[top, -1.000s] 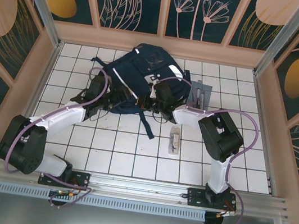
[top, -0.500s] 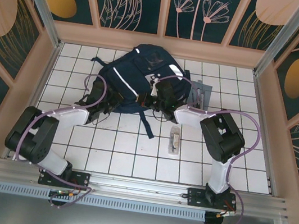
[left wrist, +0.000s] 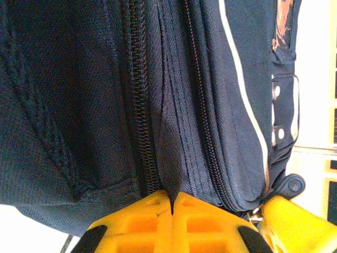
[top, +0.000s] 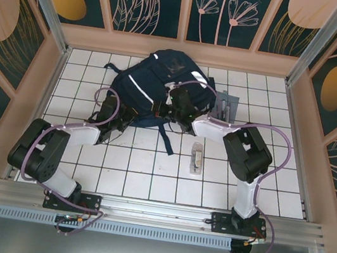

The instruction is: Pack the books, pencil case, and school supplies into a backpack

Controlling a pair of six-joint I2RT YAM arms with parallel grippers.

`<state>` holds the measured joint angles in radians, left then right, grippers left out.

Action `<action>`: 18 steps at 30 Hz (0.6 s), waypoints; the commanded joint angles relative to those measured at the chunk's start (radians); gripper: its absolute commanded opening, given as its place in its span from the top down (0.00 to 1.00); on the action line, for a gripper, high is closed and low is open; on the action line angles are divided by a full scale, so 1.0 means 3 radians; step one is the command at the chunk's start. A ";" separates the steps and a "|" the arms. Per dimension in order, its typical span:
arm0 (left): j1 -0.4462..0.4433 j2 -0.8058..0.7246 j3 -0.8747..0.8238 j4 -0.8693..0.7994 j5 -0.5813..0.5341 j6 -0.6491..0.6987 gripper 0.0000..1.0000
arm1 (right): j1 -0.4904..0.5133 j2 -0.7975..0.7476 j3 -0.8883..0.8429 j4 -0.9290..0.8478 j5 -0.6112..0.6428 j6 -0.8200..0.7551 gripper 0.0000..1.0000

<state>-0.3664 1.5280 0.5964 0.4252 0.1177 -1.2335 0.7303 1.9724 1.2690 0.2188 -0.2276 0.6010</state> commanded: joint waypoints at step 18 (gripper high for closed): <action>-0.0236 -0.0259 0.0066 0.0316 0.0272 -0.0180 0.95 | 0.0659 0.0453 0.0911 -0.1148 0.0623 -0.1332 0.92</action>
<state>-0.3920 1.4929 0.5961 0.4030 0.0807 -1.2766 0.8555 2.0613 1.4876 -0.1341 0.0185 0.2554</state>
